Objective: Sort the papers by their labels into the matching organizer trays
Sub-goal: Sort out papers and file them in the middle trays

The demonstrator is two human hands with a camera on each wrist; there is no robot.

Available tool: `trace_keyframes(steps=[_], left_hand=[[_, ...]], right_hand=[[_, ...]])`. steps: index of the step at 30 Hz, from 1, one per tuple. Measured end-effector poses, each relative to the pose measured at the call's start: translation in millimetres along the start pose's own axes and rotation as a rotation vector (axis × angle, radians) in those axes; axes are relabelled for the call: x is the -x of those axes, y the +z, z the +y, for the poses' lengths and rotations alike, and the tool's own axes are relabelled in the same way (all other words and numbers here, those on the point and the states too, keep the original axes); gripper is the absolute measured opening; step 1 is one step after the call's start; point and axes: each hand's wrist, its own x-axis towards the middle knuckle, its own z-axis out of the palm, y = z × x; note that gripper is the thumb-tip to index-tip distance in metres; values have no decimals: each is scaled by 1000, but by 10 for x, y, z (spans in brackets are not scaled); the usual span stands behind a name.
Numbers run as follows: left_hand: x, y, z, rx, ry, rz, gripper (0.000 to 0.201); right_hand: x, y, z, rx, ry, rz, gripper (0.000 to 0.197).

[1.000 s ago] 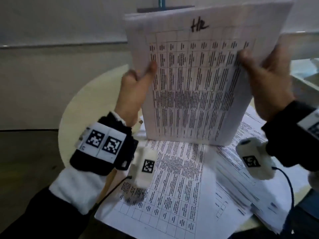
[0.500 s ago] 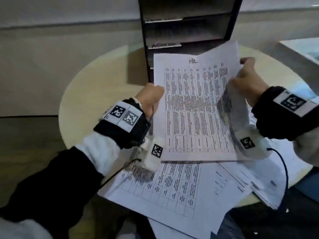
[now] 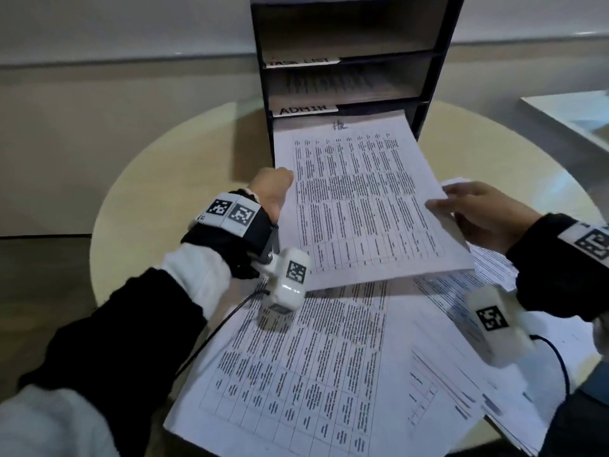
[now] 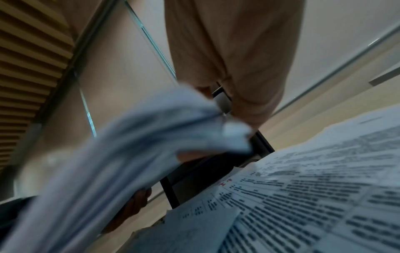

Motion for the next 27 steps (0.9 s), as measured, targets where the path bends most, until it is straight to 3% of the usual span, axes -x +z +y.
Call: trace_keyframes(steps=[3, 5, 9, 14, 17, 22, 24, 27], left_hand=[[-189, 46, 120, -14, 26, 5, 26], [-246, 66, 218, -30, 46, 32, 27], [-361, 66, 314, 20, 87, 48, 28], [-307, 11, 339, 301, 73, -131, 27], [-185, -69, 382, 313, 104, -143, 28], [-103, -99, 398, 156, 209, -54, 44], [-120, -77, 394, -42, 254, -34, 46], [-180, -50, 404, -501, 324, -51, 34]], right_hand=[[97, -74, 44, -33, 20, -153, 20], [144, -98, 49, -91, 37, -168, 23], [82, -65, -21, -160, 29, -48, 22], [-323, 71, -264, -335, 6, 60, 23], [-636, 225, -431, -453, -20, 92, 23], [-1081, 478, -611, -698, -69, 179, 28], [-1185, 569, -693, -680, -87, 186, 17], [-1325, 609, -754, -684, -48, 234, 25]])
